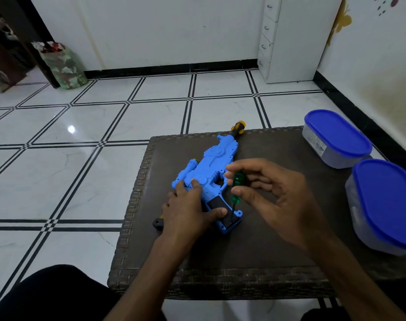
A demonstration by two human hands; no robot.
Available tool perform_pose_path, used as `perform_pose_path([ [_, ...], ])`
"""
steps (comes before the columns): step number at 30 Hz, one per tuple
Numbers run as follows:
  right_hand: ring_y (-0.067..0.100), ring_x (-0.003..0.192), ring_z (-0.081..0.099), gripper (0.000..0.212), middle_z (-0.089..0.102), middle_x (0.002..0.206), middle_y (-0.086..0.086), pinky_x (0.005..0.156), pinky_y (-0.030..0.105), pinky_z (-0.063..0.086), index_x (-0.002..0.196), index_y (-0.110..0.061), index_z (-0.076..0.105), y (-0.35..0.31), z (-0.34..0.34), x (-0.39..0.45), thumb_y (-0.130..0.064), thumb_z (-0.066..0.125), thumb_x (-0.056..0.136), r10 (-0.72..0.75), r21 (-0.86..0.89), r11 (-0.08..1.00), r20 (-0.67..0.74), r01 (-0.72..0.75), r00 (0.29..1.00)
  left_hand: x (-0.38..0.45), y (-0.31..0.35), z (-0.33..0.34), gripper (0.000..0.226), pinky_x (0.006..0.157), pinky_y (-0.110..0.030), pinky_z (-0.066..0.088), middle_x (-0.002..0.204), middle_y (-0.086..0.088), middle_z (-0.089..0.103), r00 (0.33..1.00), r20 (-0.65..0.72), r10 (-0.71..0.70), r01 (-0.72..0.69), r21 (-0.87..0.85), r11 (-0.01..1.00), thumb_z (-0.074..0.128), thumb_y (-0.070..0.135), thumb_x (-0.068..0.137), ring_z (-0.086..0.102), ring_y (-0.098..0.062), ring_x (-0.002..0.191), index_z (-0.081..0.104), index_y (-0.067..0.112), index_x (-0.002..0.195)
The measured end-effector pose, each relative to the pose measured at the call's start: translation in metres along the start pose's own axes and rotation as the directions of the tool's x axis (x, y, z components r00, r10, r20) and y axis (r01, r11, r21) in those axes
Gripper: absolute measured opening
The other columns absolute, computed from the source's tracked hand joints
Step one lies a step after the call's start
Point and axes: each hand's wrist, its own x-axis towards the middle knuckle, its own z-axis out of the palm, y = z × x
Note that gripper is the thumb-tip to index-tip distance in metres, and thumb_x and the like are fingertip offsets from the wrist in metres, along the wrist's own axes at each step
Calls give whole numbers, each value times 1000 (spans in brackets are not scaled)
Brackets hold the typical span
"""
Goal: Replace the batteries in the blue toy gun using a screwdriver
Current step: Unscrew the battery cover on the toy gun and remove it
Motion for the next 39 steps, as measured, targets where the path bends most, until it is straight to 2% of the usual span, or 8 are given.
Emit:
perform_pose_path([
  [9,2,106,69,35,73,111,-9,88,17,54,116,-16,67,1,1,-2,-1,73,85,5,-5,1000,11,-5,1000,-1,0,-1,104,109,-51,36,157,-15,19,1000,-6,6,-6,2,1000,59,74,74,28,-35,140,19,20,153],
  [19,7,114,66,29,72,116,-7,95,26,54,108,-9,70,3,2,-3,10,63,88,8,8,1000,93,-8,996,-1,1,-1,103,107,-50,37,157,-16,17,1000,1,2,-2,-6,1000,60,73,74,33,-36,136,19,20,152],
  [21,10,116,65,22,71,117,-4,93,29,56,104,-8,71,3,3,-2,5,67,86,-12,11,1000,91,11,996,-1,1,-1,102,107,-50,37,157,-16,17,1000,1,6,-6,-1,1000,59,73,74,32,-36,137,20,20,152],
  [25,19,101,67,13,64,105,0,83,31,58,94,-8,73,4,4,2,-2,75,83,-50,-7,999,17,50,999,0,0,0,102,108,-50,36,157,-16,17,1000,-1,6,-6,-2,1000,58,75,73,32,-36,137,22,20,151],
  [30,11,108,68,28,72,109,-6,91,25,55,109,-10,70,3,1,1,9,64,88,-2,2,1000,91,2,996,1,0,1,104,106,-50,38,155,-16,21,1000,-8,2,-1,12,1000,58,75,73,34,-36,136,21,20,152],
  [33,10,110,67,35,73,111,-9,93,28,55,109,-12,72,-1,1,1,12,60,87,0,-32,999,116,3,993,1,-2,2,100,103,-51,41,152,-16,26,1000,-11,9,-9,3,1000,57,77,71,38,-35,132,28,21,149],
  [36,15,110,65,23,68,111,-3,90,29,55,104,-15,75,-2,3,2,-3,71,84,-34,-42,998,122,40,992,0,-2,1,95,103,-50,40,151,-16,29,1000,4,8,-8,-6,1000,52,77,68,38,-35,131,33,26,146],
  [39,17,95,65,16,62,101,1,83,32,54,96,-16,76,-1,2,5,-12,78,81,-30,-99,994,84,38,996,0,-2,0,98,104,-51,40,153,-16,25,1000,-3,10,-10,-19,1000,54,78,69,36,-36,134,31,23,147],
])
